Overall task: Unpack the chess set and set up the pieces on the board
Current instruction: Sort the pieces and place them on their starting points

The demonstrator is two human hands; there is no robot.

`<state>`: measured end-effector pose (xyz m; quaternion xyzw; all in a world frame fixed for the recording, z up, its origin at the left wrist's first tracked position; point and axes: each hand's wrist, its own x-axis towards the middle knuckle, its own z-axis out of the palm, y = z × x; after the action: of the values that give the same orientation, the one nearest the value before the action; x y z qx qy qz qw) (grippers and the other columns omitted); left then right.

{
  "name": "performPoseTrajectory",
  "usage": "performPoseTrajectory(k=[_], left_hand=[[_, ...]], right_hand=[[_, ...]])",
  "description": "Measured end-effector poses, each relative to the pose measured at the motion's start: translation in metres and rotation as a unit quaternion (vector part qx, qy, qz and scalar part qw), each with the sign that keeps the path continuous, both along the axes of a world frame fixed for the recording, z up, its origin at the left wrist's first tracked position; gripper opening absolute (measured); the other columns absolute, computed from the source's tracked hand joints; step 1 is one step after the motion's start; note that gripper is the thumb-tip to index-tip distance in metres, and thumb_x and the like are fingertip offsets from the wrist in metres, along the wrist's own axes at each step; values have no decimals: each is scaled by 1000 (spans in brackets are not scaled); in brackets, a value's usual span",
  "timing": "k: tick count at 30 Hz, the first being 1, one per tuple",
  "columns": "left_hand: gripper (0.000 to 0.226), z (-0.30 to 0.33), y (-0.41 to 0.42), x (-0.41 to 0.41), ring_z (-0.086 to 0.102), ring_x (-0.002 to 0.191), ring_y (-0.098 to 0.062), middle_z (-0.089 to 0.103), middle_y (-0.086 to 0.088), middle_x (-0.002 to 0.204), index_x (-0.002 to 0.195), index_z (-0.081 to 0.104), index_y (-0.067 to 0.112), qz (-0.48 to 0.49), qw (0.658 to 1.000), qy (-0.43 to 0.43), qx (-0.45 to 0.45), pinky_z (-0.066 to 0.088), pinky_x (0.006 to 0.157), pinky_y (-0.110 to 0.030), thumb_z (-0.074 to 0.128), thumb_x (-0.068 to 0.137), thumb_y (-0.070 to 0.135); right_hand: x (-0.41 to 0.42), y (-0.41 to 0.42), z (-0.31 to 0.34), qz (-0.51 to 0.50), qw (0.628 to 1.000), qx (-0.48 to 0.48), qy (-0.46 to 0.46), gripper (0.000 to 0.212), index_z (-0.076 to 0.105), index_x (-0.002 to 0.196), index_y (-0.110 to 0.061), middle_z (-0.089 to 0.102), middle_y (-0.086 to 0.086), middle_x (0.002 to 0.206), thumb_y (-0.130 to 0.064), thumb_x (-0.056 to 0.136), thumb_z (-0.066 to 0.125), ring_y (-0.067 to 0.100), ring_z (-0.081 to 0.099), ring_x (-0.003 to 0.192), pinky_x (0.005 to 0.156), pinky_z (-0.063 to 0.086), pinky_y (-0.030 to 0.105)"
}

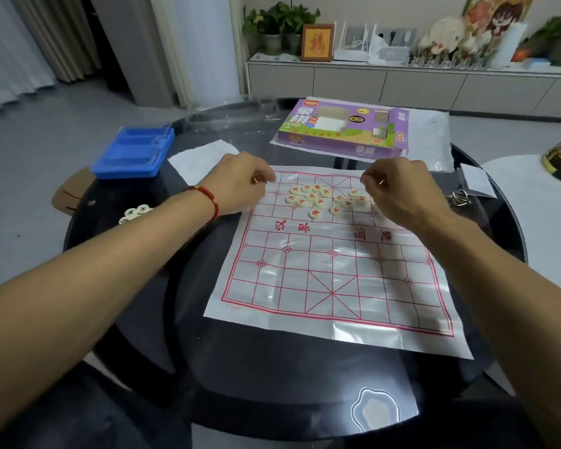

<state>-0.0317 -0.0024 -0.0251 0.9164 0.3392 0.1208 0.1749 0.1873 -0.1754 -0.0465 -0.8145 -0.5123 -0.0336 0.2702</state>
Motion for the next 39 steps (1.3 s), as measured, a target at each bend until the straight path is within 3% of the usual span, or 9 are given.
performPoseTrajectory(k=[5, 9, 13, 18, 22, 27, 33, 35, 39], left_hand=[[30, 1, -8, -110, 63, 90, -9, 72, 8, 100, 107, 76, 23, 94, 993, -58, 36, 46, 88, -21, 62, 88, 6], [29, -13, -2, -173, 63, 87, -15, 73, 4, 97, 102, 76, 25, 207, 977, -37, 34, 45, 83, -25, 66, 82, 7], [28, -23, -1, -194, 59, 84, -18, 63, 5, 88, 103, 76, 25, 235, 971, -31, 43, 41, 78, -25, 67, 83, 8], [30, -33, -2, -191, 59, 108, -27, 62, -5, 113, 112, 73, 29, 194, 980, -6, 52, 51, 92, -44, 69, 84, 20], [32, -34, -3, -191, 53, 117, -27, 59, -5, 121, 115, 71, 31, 190, 981, 3, 42, 50, 94, -47, 68, 85, 22], [29, -30, -4, -204, 51, 117, -29, 58, -6, 122, 115, 71, 30, 185, 982, -12, 27, 49, 95, -50, 66, 87, 24], [27, -25, -5, -214, 53, 113, -25, 59, -2, 122, 115, 70, 31, 188, 981, -35, 25, 48, 94, -41, 65, 89, 26], [26, -22, -6, -215, 54, 111, -25, 59, -2, 120, 114, 71, 30, 186, 980, -55, 31, 45, 94, -37, 65, 89, 25], [24, -21, -9, -216, 54, 109, -23, 60, -1, 117, 111, 72, 29, 179, 981, -72, 29, 43, 93, -33, 64, 89, 23]], right_hand=[[-69, 26, 4, 167, 984, -44, -45, 20, 73, 113, -13, 74, 4, 109, -18, 99, 60, 18, 68, 87, 77, 60, 35], [-130, 41, 1, 254, 963, -76, -44, 25, 68, 123, -20, 69, 0, 121, -24, 99, 62, 16, 66, 100, 84, 56, 28], [-184, 61, -5, 308, 945, -91, -59, 30, 65, 124, -22, 65, 2, 121, -22, 94, 64, 23, 63, 108, 90, 55, 41], [-226, 113, -19, 278, 950, -111, -86, 30, 65, 119, -21, 63, 3, 118, -18, 90, 57, 29, 59, 111, 86, 50, 44], [-233, 147, -32, 231, 960, -116, -102, 6, 55, 90, -20, 62, -1, 105, -17, 96, 53, 30, 58, 103, 70, 38, 39], [-230, 147, -42, 235, 960, -97, -118, 26, 48, 76, -18, 63, 0, 82, -32, 98, 49, 30, 56, 84, 62, 37, 38], [-229, 144, -46, 232, 963, -65, -123, 35, 35, 62, -19, 49, -1, 66, -28, 94, 46, 30, 44, 68, 65, 49, 45], [-227, 138, -45, 230, 962, -69, -129, 36, 43, 63, -20, 51, -2, 70, -31, 97, 45, 28, 45, 71, 67, 49, 45], [-226, 126, -43, 224, 967, -67, -103, 27, 72, 92, -18, 65, 1, 92, -36, 100, 53, 23, 56, 87, 72, 51, 43]])
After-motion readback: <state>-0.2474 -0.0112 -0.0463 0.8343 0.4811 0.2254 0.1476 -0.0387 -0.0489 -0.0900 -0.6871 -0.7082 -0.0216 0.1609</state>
